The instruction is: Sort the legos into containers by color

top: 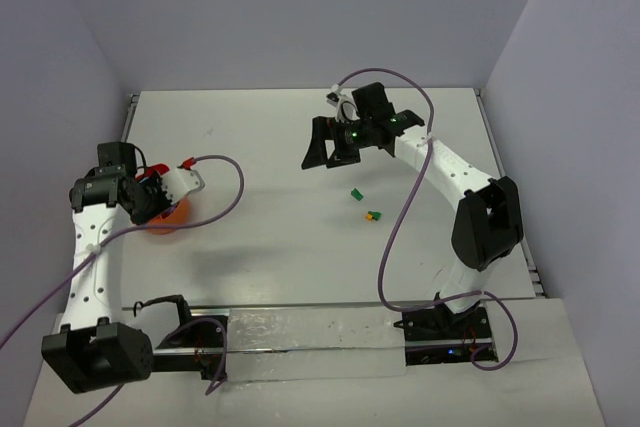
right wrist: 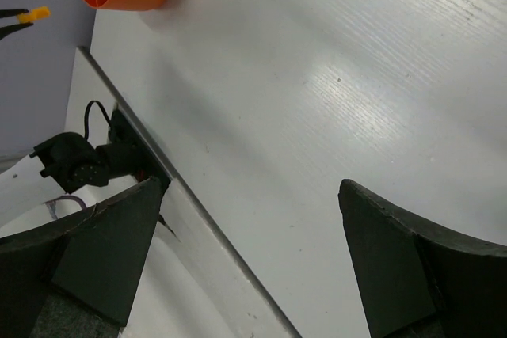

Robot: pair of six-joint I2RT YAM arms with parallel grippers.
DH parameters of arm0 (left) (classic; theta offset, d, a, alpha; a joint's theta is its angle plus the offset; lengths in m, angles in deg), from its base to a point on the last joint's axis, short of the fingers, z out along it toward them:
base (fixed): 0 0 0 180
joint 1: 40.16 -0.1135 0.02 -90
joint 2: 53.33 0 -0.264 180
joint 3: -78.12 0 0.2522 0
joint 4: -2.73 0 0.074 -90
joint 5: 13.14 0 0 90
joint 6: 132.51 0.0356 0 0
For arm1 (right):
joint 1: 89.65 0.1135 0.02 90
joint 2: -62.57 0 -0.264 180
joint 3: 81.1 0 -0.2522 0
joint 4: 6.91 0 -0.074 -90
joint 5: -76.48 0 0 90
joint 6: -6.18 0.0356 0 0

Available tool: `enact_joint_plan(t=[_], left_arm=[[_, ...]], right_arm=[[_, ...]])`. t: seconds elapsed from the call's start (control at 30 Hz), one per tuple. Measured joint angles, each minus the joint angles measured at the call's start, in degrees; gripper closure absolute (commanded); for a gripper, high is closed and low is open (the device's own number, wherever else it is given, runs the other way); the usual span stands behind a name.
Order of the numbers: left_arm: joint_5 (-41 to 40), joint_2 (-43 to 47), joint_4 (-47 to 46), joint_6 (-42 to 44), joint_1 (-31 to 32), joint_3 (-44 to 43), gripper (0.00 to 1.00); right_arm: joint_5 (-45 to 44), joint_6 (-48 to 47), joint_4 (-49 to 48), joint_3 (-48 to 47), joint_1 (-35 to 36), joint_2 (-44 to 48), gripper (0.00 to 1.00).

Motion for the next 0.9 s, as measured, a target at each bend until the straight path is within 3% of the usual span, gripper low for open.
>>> enact_joint_plan(t=[0.47, 0.9], left_arm=[[-9.76, -5.39, -1.14, 15.57, -4.67, -0.75, 0.92], [-10.68, -10.50, -7.24, 20.78, -5.00, 1.18, 0.87]], right_arm=[[0.53, -0.88, 1.10, 0.00, -0.48, 0.00, 0.00], [1.33, -0.98, 1.68, 0.00, -0.87, -0.04, 0.00]])
